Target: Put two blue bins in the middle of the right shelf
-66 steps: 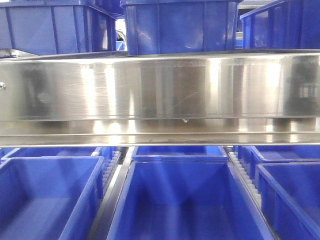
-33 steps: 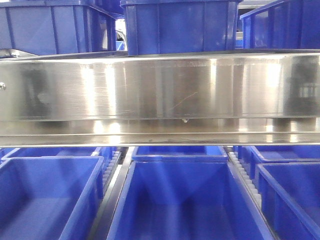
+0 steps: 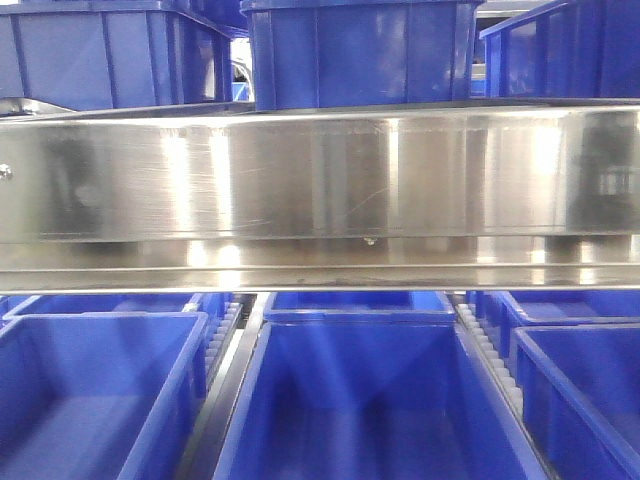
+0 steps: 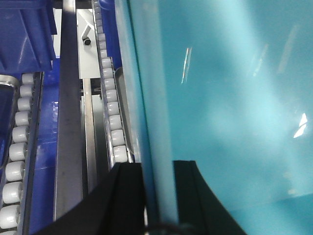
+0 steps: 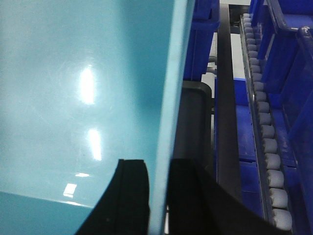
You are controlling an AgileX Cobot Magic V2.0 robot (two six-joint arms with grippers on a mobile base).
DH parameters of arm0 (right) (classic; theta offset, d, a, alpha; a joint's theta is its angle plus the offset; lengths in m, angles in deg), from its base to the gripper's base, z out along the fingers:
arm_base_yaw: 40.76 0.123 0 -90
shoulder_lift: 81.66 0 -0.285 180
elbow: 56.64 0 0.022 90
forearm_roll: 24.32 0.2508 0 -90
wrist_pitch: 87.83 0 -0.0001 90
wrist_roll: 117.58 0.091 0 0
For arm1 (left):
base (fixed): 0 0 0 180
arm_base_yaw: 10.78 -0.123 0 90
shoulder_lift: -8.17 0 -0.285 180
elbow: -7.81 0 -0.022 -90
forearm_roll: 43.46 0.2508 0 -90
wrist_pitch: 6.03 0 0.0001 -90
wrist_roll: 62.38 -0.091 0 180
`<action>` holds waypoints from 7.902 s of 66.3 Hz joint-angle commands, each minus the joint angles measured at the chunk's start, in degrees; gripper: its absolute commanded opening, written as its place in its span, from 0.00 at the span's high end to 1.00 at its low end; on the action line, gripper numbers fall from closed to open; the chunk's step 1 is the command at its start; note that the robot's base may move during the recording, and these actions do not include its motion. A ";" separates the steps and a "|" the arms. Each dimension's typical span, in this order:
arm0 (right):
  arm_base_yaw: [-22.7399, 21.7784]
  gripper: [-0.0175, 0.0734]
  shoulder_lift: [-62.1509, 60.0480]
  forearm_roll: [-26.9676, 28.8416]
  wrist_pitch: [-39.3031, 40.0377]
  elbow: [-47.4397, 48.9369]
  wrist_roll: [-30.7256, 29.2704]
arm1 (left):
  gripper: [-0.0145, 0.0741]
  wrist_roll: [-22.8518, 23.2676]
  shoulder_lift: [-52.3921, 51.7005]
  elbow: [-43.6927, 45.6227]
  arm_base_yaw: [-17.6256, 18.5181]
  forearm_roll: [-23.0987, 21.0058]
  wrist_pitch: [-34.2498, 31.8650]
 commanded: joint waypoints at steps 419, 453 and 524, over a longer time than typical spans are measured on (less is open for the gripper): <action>0.29 0.99 -0.73 3.56 5.05 0.87 -1.09 | 0.96 -0.86 1.72 1.10 0.41 -1.15 -12.59; 0.29 0.99 -0.73 3.56 5.05 0.87 -1.09 | 0.96 -0.86 1.72 1.10 0.41 -1.15 -12.59; 0.29 0.99 -0.73 3.56 5.05 0.87 -1.09 | 0.96 -0.86 1.72 1.10 0.41 -1.15 -12.59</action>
